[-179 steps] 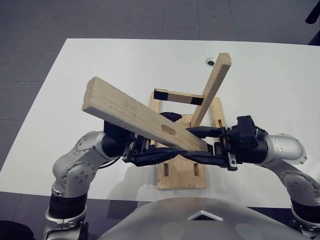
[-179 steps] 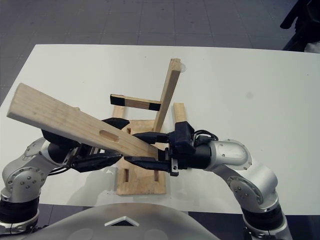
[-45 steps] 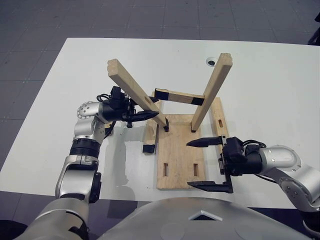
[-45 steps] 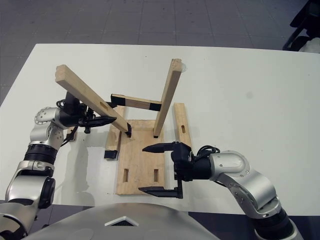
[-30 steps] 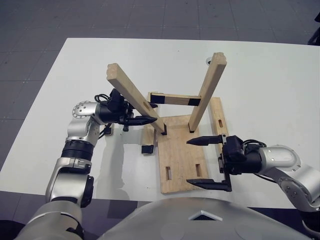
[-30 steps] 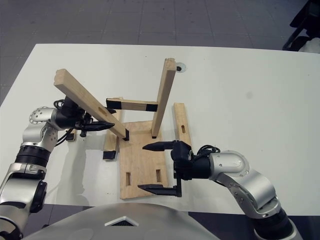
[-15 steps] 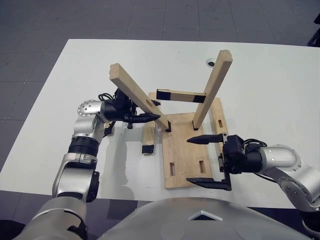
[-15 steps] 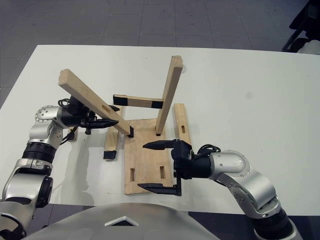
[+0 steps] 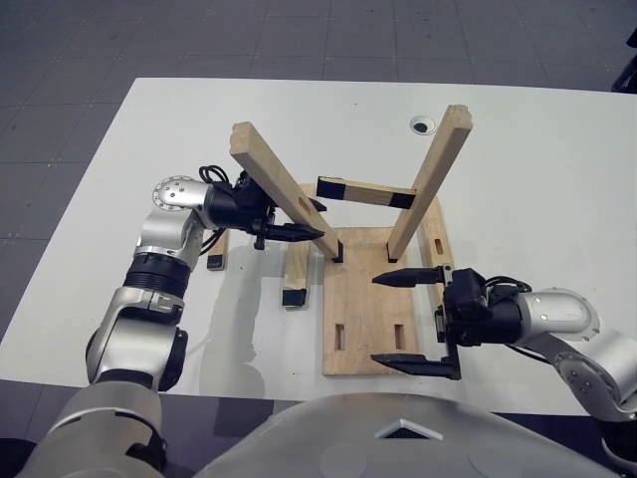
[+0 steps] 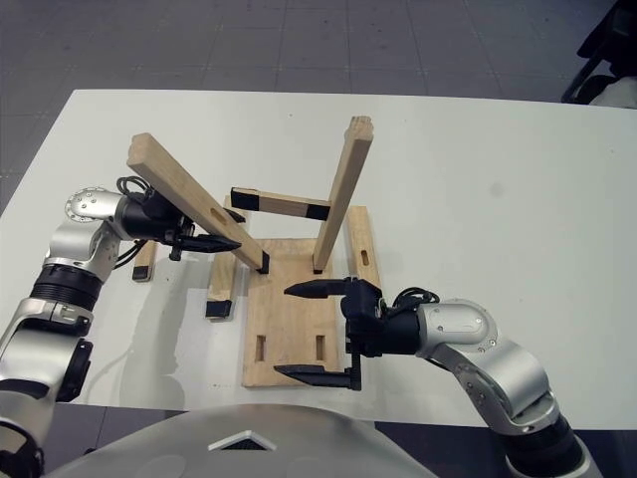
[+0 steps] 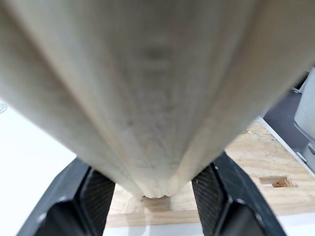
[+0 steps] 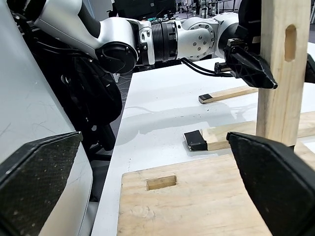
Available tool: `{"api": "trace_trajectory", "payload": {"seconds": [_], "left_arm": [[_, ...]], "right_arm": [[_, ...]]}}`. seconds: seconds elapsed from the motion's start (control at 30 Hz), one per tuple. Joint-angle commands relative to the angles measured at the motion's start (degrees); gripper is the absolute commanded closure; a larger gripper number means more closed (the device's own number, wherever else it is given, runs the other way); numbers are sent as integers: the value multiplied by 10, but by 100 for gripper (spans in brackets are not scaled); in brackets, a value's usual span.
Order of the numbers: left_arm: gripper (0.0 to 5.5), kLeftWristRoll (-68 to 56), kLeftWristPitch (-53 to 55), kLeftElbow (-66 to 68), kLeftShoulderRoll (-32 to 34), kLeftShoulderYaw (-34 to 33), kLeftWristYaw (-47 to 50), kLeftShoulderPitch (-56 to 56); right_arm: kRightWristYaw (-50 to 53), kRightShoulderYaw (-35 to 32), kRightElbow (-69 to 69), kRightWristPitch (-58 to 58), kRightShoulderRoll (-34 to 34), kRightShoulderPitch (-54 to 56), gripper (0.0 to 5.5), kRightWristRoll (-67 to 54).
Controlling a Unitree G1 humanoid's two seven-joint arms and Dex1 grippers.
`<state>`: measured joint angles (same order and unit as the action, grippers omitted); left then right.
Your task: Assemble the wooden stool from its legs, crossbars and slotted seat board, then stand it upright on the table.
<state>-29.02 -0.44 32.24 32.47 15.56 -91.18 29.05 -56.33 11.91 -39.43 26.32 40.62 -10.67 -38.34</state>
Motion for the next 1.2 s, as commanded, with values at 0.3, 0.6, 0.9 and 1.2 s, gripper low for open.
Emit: {"api": "trace_trajectory", "payload": {"seconds": [0.3,0.6,0.9,1.2], "left_arm": [[345,68,275,-12,47,129,-12,-6],[345,58,138,-50,21,61,26,-46],[345,33,2,-80,-32,-30,33,-105],[345,30,12,-40,-60,-57,39,-113]], "right_arm": [[6,6,-2,-11,-7,12,0,19],[10,1,-9,-12,-4,3,0,19],[12,7,-3,-18,-8,2,0,33],[10,8,-8,-15,-6,5,0,38]]}}
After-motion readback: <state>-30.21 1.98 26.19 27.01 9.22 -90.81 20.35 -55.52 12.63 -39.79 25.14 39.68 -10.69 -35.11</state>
